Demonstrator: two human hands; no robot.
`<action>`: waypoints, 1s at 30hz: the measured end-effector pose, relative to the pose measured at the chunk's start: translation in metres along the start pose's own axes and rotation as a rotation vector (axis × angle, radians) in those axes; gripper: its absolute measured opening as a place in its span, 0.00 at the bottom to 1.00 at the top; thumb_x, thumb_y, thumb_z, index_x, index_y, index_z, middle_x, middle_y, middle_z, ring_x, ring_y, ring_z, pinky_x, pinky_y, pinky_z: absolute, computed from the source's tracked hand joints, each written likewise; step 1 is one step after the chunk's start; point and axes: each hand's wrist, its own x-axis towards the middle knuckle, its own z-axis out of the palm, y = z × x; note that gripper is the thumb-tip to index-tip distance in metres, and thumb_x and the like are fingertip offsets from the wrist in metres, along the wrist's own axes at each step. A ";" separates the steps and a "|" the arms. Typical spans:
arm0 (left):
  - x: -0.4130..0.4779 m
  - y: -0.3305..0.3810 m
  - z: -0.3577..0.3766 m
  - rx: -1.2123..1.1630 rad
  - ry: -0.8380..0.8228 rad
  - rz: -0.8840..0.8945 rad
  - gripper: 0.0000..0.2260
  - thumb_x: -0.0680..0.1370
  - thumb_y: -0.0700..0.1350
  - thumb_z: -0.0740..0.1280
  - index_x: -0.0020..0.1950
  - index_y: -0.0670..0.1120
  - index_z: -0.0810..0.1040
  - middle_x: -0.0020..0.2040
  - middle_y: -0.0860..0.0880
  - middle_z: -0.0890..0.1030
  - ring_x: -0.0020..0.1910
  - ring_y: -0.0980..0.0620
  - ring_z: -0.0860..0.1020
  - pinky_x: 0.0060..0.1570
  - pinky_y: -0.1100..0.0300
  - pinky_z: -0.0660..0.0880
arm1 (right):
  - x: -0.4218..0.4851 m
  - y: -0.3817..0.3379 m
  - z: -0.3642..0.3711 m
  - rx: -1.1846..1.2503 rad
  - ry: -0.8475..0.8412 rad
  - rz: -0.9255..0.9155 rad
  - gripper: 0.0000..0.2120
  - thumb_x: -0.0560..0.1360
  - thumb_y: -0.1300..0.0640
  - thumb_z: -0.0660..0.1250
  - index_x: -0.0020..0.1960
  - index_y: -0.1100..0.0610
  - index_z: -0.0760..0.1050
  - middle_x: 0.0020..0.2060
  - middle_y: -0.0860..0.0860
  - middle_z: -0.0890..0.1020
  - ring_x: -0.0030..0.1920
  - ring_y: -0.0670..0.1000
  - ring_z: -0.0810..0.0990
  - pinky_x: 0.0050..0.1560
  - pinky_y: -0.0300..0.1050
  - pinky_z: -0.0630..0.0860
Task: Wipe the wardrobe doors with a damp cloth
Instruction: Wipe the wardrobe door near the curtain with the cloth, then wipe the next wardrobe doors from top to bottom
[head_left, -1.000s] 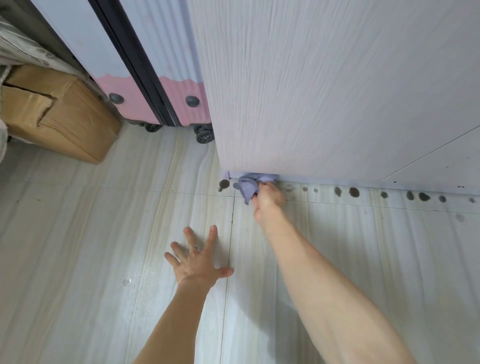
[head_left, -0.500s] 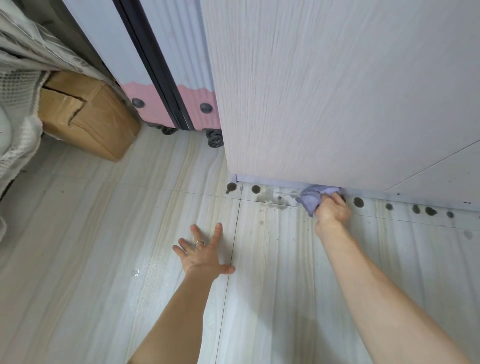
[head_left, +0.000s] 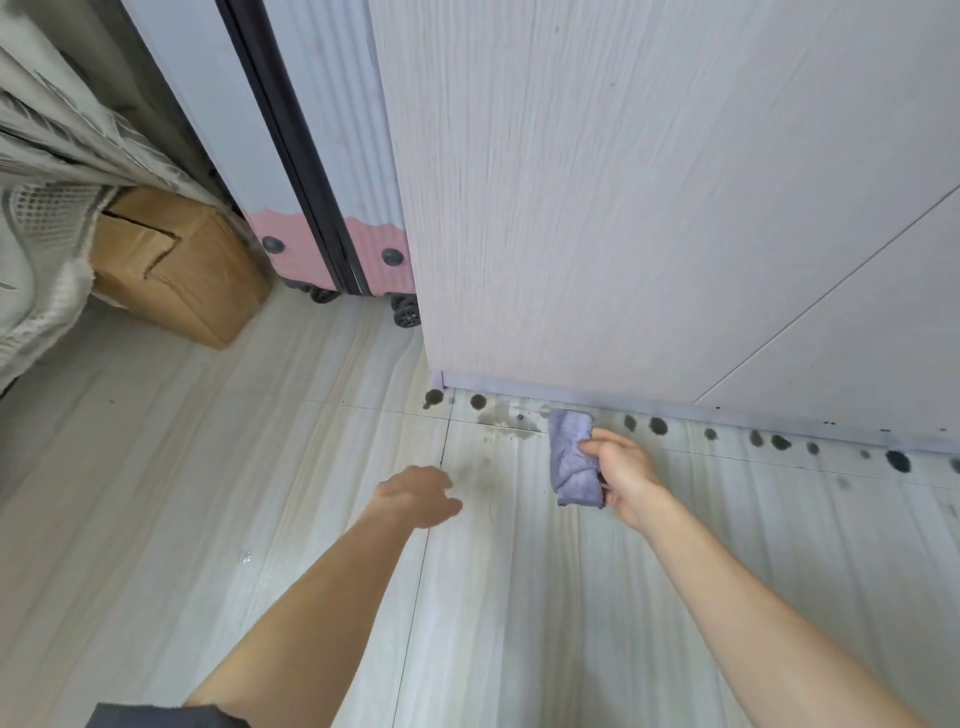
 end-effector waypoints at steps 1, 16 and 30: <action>-0.002 0.009 -0.004 -0.078 -0.011 0.036 0.23 0.81 0.58 0.61 0.76 0.56 0.68 0.72 0.51 0.72 0.69 0.48 0.73 0.65 0.55 0.71 | -0.005 -0.005 -0.001 -0.019 -0.041 -0.003 0.11 0.77 0.66 0.65 0.51 0.52 0.80 0.41 0.53 0.84 0.37 0.53 0.82 0.36 0.42 0.78; -0.221 0.152 -0.185 -0.817 -0.106 0.240 0.14 0.67 0.49 0.69 0.52 0.55 0.77 0.52 0.55 0.80 0.55 0.53 0.76 0.55 0.53 0.72 | -0.220 -0.187 -0.070 -0.418 -0.316 -0.207 0.13 0.77 0.61 0.70 0.60 0.51 0.77 0.52 0.47 0.84 0.54 0.44 0.80 0.45 0.31 0.71; -0.572 0.299 -0.467 -0.490 -0.030 0.532 0.11 0.76 0.47 0.72 0.57 0.45 0.80 0.49 0.51 0.81 0.51 0.53 0.78 0.47 0.57 0.73 | -0.542 -0.513 -0.216 -0.754 -0.412 -0.317 0.17 0.70 0.46 0.77 0.49 0.57 0.79 0.37 0.47 0.81 0.40 0.47 0.80 0.40 0.43 0.73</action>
